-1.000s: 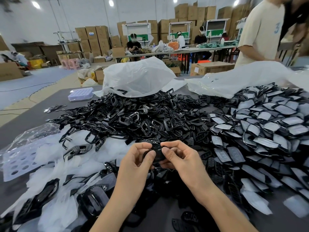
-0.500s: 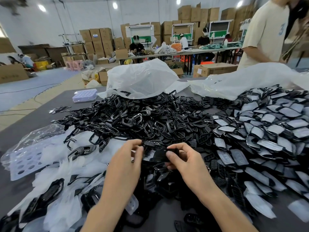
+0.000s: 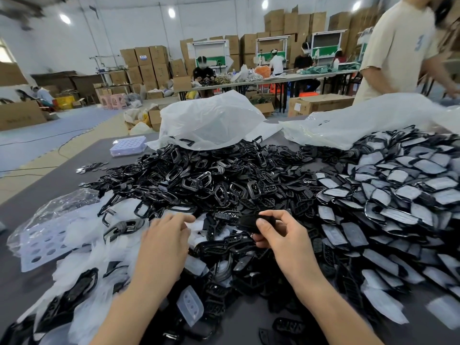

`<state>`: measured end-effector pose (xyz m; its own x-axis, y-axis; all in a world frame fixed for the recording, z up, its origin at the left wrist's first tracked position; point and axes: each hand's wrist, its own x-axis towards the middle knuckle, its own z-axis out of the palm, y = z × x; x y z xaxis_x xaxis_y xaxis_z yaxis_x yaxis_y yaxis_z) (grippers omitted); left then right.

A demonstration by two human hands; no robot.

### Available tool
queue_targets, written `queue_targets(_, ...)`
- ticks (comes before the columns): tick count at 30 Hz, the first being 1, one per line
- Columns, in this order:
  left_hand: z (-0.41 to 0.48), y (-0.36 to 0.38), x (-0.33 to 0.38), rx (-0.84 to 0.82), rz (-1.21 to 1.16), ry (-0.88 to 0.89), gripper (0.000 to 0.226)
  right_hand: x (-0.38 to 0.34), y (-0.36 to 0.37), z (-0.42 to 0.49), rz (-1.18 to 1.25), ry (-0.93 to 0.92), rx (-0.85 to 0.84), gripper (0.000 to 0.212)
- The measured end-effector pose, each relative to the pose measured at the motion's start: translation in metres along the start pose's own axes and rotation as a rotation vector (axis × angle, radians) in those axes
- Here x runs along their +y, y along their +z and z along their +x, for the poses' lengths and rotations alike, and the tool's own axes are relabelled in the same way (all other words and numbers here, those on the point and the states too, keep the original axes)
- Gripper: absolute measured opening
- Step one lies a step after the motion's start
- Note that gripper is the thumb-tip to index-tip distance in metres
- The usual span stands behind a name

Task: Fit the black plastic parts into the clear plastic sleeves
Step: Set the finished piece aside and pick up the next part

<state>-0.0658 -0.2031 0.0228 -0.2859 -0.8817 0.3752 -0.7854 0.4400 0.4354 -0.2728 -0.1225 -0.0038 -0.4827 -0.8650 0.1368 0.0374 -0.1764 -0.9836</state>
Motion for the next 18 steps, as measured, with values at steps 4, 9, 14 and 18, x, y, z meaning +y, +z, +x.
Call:
queue_targets(4, -0.004, -0.008, 0.018, 0.145, -0.545, -0.095, 0.021, -0.010, 0.002, 0.000, 0.253, 0.075, -0.101, 0.007)
queue_targets(9, -0.019, 0.009, 0.053, 0.152, -0.839, -0.138, 0.016, -0.009, 0.009, -0.004, 0.424, 0.164, -0.314, 0.022)
queue_targets(14, -0.028, 0.027, 0.065, 0.111, -0.947, -0.132, 0.029, -0.008, 0.013, -0.007, 0.469, 0.153, -0.317, 0.017)
queue_targets(18, -0.037, 0.034, 0.060, 0.038, -1.004, -0.160, 0.024, -0.009, 0.011, -0.004, 0.521, 0.161, -0.208, 0.013)
